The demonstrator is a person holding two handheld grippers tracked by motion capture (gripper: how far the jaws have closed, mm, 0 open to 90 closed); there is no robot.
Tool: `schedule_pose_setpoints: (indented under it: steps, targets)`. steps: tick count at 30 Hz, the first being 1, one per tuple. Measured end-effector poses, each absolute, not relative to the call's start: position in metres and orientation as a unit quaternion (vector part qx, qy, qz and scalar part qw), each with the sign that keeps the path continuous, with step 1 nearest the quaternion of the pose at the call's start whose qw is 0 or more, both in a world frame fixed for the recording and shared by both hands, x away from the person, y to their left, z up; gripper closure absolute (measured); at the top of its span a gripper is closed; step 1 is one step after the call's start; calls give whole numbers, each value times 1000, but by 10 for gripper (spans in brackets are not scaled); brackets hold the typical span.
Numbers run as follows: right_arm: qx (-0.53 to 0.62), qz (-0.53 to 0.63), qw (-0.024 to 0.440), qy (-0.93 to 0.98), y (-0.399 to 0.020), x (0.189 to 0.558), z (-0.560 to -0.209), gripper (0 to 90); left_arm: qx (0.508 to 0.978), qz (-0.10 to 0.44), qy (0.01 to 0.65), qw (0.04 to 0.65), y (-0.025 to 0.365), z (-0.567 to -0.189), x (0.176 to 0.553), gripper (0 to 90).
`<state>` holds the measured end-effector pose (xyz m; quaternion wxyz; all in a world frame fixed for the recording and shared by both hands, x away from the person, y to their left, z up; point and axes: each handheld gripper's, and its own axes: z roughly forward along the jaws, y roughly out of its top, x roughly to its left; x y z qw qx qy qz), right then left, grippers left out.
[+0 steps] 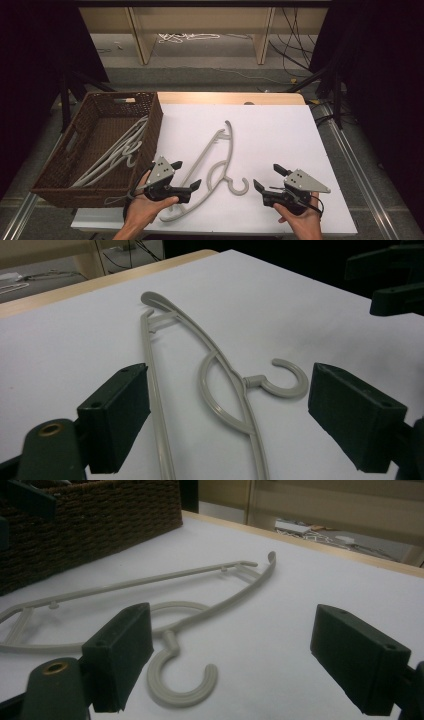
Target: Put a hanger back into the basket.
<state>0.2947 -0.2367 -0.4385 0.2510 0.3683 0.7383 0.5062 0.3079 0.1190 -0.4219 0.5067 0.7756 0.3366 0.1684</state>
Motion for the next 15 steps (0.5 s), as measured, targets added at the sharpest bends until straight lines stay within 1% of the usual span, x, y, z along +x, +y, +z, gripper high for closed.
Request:
schedule_pose_setpoints:
  steps: [10, 15]
  targets:
    - [367, 509, 254, 736, -236, 295, -439, 180, 806, 147, 314, 479, 96, -436, 306, 168]
    - [366, 508, 251, 738, -236, 295, -439, 180, 837, 135, 293, 443, 79, -446, 311, 178]
